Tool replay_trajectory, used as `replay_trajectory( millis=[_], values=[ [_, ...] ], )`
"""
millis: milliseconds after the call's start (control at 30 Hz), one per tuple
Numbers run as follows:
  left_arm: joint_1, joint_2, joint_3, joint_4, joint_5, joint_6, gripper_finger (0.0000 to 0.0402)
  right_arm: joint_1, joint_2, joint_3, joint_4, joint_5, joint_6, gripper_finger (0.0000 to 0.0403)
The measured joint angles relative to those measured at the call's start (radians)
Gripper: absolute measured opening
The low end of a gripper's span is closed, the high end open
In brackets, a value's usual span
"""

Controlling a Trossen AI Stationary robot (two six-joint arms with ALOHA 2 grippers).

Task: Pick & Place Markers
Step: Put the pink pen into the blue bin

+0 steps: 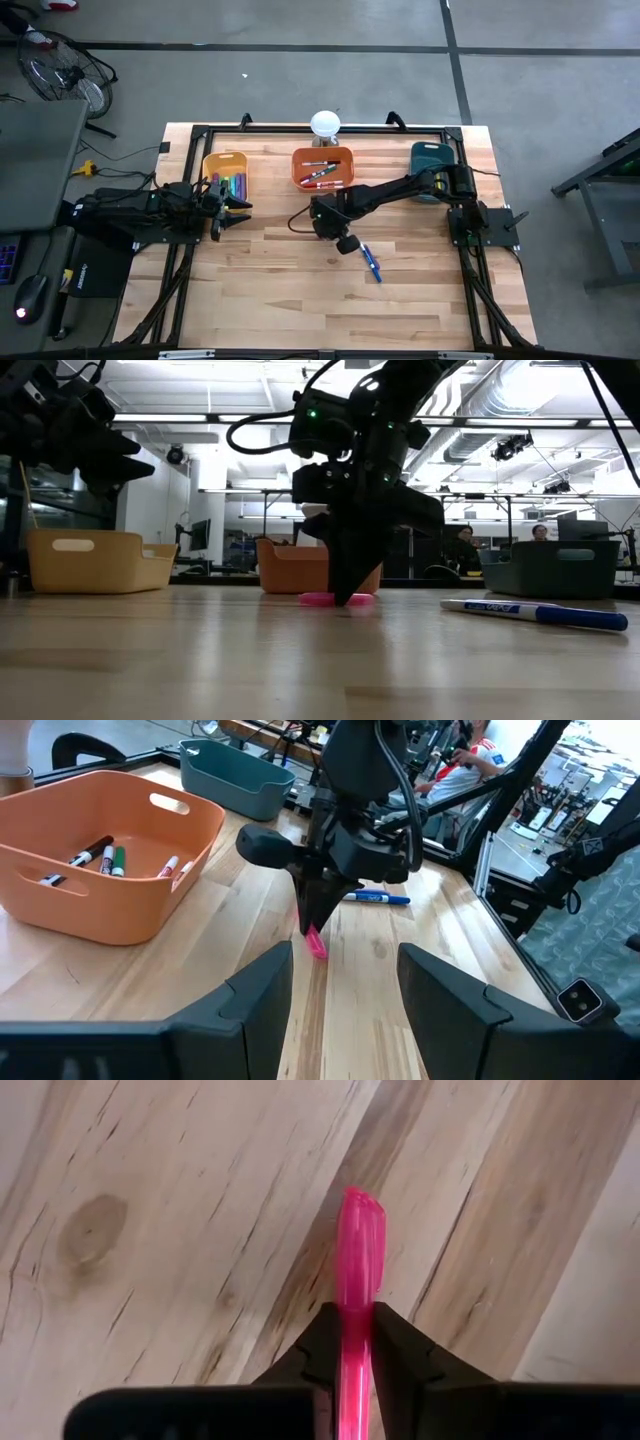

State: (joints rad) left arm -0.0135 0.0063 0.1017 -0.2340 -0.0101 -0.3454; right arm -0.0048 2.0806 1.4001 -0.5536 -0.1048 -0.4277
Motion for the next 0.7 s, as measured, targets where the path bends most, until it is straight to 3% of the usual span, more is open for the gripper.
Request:
replay_trajectory(
  millis=[300, 700],
  values=[
    [0.0, 0.0, 0.0, 0.0, 0.0, 0.0, 0.0178, -0.01, -0.059, -0.002, -0.08, 0.059, 0.131, 0.0026],
    [0.0, 0.0, 0.0, 0.0, 0.0, 0.0, 0.0178, -0.103, -0.158, -0.001, -0.354, 0.099, 0.504, 0.0026]
  ],
)
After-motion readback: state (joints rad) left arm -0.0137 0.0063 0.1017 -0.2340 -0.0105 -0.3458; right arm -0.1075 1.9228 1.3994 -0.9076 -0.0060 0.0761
